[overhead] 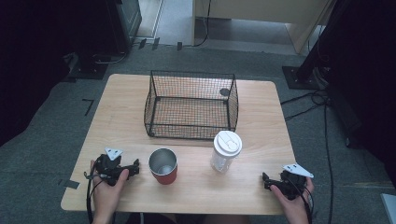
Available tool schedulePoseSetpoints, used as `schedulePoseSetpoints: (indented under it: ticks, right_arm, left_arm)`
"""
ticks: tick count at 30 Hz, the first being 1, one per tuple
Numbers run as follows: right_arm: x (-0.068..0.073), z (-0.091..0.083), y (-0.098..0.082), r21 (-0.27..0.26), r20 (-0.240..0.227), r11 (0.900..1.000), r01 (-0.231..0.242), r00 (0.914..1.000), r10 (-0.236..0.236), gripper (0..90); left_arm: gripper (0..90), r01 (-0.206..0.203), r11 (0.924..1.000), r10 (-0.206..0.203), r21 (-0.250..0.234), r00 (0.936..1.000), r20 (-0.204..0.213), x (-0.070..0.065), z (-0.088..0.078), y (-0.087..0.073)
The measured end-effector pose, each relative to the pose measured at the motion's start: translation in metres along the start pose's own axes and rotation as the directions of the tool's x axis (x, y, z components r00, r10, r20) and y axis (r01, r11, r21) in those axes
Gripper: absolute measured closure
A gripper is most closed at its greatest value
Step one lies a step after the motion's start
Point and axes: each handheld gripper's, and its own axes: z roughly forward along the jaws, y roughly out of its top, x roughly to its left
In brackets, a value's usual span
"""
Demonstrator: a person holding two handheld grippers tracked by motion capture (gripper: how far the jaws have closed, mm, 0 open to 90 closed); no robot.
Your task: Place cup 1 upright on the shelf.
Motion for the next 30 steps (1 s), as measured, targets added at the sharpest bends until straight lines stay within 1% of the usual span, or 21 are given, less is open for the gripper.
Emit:
schedulePoseSetpoints:
  ticks: [4,5,10,12,14,15,17,18,24,26,28,29,30]
  right_arm:
    - [0.0,0.0,0.0,-0.001,-0.001,1.0,0.0,1.0,0.0,0.5]
    - [0.001,-0.001,-0.001,0.0,-0.004,1.0,0.003,1.0,-0.003,0.5]
    - [0.001,-0.001,-0.001,-0.001,-0.008,1.0,0.007,0.9999,-0.007,0.5]
    - [0.001,-0.001,-0.001,-0.001,-0.008,1.0,0.007,0.9999,-0.007,0.4]
    - [0.001,-0.001,-0.001,0.0,-0.008,1.0,0.006,0.9999,-0.006,0.4]
    - [0.001,-0.001,-0.001,0.0,-0.008,1.0,0.006,0.9999,-0.006,0.4]
    - [0.001,-0.001,-0.001,0.0,-0.008,1.0,0.006,0.9999,-0.006,0.4]
    - [0.001,-0.001,-0.001,0.0,-0.008,1.0,0.006,0.9999,-0.006,0.4]
    - [0.001,-0.001,-0.001,-0.001,-0.008,1.0,0.007,0.9999,-0.007,0.5]
    - [0.001,-0.001,-0.001,-0.001,-0.008,1.0,0.007,0.9999,-0.007,0.5]
    - [0.001,-0.001,-0.001,0.0,-0.008,1.0,0.006,0.9999,-0.006,0.4]
    - [0.001,-0.001,-0.001,0.0,-0.008,1.0,0.006,0.9999,-0.006,0.4]
    - [0.001,-0.001,-0.001,0.0,-0.008,1.0,0.007,0.9999,-0.007,0.5]
  left_arm:
    - [0.1,-0.012,0.9999,0.012,0.003,0.9998,0.015,0.002,-0.003,-0.003]
    - [0.1,-0.01,0.9999,0.01,0.002,0.9998,0.019,0.002,-0.004,-0.003]
    - [0.0,-0.018,0.9998,0.018,-0.001,0.9997,0.017,0.002,-0.003,-0.003]
    - [0.1,-0.031,0.9995,0.031,0.007,0.9993,0.023,0.002,-0.005,-0.004]
    - [0.1,-0.03,0.9995,0.03,0.004,0.9993,0.025,0.003,-0.006,-0.005]
    - [0.1,-0.022,0.9997,0.023,-0.003,0.9993,0.03,0.004,-0.006,-0.005]
    - [0.1,-0.021,0.9998,0.021,-0.001,0.9991,0.037,0.004,-0.006,-0.006]
    - [0.1,-0.037,0.9993,0.037,0.002,0.9989,0.029,0.003,-0.006,-0.006]
    - [0.1,-0.044,0.999,0.044,-0.001,0.9985,0.033,0.002,-0.006,-0.006]
    - [0.1,-0.046,0.9989,0.047,-0.005,0.9979,0.045,0.003,-0.008,-0.006]
    - [0.1,-0.045,0.999,0.046,-0.007,0.9964,0.072,0.004,-0.012,-0.006]
    - [0.1,-0.045,0.999,0.046,-0.007,0.9964,0.072,0.004,-0.012,-0.006]
    - [0.1,-0.042,0.9991,0.043,-0.01,0.9957,0.083,0.004,-0.014,-0.006]
